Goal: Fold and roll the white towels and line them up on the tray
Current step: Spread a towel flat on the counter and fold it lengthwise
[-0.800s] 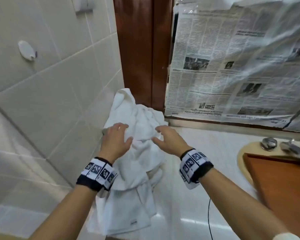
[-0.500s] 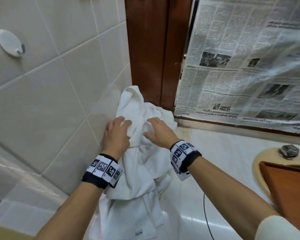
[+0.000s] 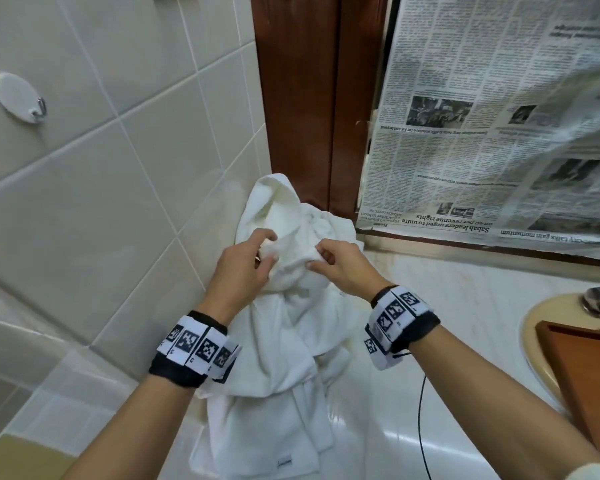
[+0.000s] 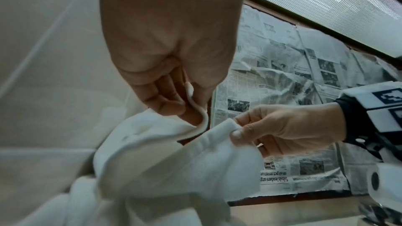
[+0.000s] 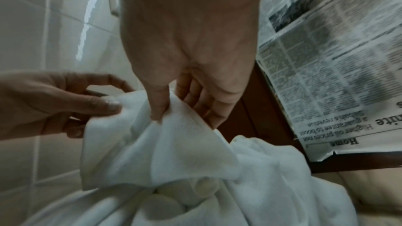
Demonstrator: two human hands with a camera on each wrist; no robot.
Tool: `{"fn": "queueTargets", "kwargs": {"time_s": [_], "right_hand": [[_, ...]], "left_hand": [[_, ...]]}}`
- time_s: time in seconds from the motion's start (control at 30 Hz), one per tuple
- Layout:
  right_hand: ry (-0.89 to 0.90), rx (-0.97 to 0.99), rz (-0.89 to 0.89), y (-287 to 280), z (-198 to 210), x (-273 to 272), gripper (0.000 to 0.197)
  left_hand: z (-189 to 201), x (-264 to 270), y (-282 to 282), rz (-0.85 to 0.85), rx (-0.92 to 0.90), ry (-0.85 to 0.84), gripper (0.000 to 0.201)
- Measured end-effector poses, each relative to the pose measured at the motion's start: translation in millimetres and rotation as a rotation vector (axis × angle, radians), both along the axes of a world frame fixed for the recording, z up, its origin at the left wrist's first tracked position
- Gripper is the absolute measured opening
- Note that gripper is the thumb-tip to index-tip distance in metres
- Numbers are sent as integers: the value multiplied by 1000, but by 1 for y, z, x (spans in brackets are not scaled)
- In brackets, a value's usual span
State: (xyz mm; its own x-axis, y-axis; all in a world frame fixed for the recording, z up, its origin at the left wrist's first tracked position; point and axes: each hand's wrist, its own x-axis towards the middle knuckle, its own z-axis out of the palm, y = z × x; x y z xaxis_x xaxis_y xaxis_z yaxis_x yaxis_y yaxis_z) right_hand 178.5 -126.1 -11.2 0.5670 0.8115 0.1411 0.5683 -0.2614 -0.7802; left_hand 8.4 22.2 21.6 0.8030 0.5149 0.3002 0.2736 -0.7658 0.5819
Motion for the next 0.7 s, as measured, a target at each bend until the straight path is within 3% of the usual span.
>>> {"fn": "queueTargets", "kwargs": {"time_s": [0.1,0.23,0.43,0.7], "right_hand": [[-10,49,2,-38,11,-2,32],[-32,109,-38,-95,29,-6,27],[-18,151,-89,-193,49,-18,20],[20,178,-185,-332,68,-59,24]], "left_hand": [[19,-13,-22,-104,-77,-52,34],[35,-22,-51,-193,-158,-33,25],[45,-29,-120,-358,-182,54,55],[45,-33,-227,-468,-146,19,16]]}}
